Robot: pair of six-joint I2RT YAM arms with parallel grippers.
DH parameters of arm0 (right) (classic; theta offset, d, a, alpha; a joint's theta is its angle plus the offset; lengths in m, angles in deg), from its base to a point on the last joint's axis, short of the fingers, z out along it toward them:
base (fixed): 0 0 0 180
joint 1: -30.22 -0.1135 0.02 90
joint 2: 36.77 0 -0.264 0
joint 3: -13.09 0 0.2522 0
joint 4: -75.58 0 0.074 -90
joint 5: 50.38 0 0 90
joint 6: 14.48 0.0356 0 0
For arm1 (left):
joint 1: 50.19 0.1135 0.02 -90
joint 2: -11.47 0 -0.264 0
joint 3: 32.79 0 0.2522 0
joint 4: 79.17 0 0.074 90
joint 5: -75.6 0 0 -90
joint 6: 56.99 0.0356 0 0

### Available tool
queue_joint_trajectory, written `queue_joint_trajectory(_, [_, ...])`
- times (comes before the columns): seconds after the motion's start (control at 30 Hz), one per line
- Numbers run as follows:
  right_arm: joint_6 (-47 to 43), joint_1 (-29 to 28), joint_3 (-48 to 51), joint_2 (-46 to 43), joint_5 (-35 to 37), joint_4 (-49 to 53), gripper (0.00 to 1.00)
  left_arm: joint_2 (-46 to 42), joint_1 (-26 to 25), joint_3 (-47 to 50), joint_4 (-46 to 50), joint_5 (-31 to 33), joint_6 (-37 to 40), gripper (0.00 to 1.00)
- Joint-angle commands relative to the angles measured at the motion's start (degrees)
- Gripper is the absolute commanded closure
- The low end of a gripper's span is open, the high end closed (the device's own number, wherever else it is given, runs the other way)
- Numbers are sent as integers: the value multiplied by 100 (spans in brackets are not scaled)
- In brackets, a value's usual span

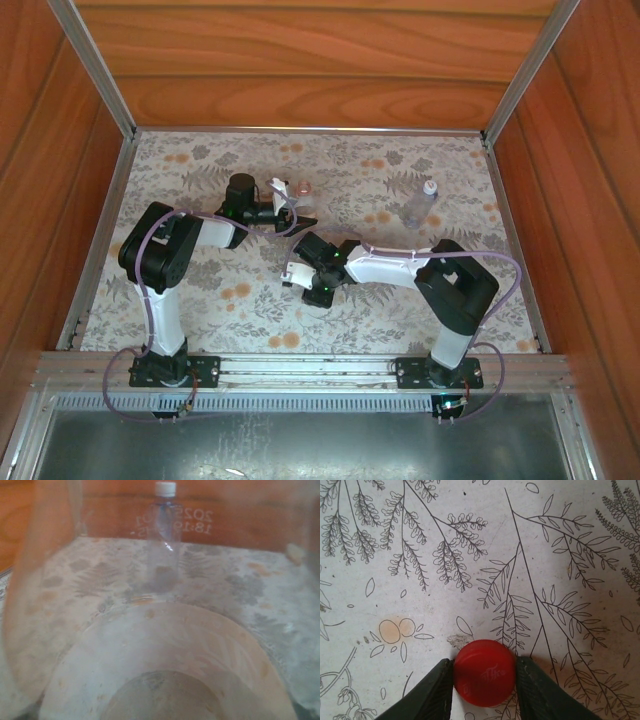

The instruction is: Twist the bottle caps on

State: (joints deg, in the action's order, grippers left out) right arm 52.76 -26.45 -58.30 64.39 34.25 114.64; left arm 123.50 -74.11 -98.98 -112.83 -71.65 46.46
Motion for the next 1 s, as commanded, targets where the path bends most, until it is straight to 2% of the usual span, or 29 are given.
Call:
queue_joint_trajectory(0.0, [366, -31, -5, 2, 46, 111, 65, -14, 109, 18, 178, -6, -37, 39])
queue_joint_trajectory(0.37, [1794, 298, 527, -550, 591, -244, 66, -137, 203, 169, 178, 35, -57, 38])
queue_joint_trajectory(0.47, [2174, 459, 607, -554, 984, -300, 65, -206, 230, 264, 178, 47, -78, 39])
queue_joint_trajectory(0.7, [2897, 1217, 515, -478, 1764, -376, 65, -562, 213, 674, 174, 72, -51, 39])
queue_joint_trajectory(0.83, [3167, 1605, 319, -220, 1918, -406, 65, -668, 209, 818, 174, 6, -182, 39])
queue_joint_trajectory(0.97, [3225, 1750, 263, -11, 1912, -554, 64, -718, 76, 1000, 179, 30, -187, 39])
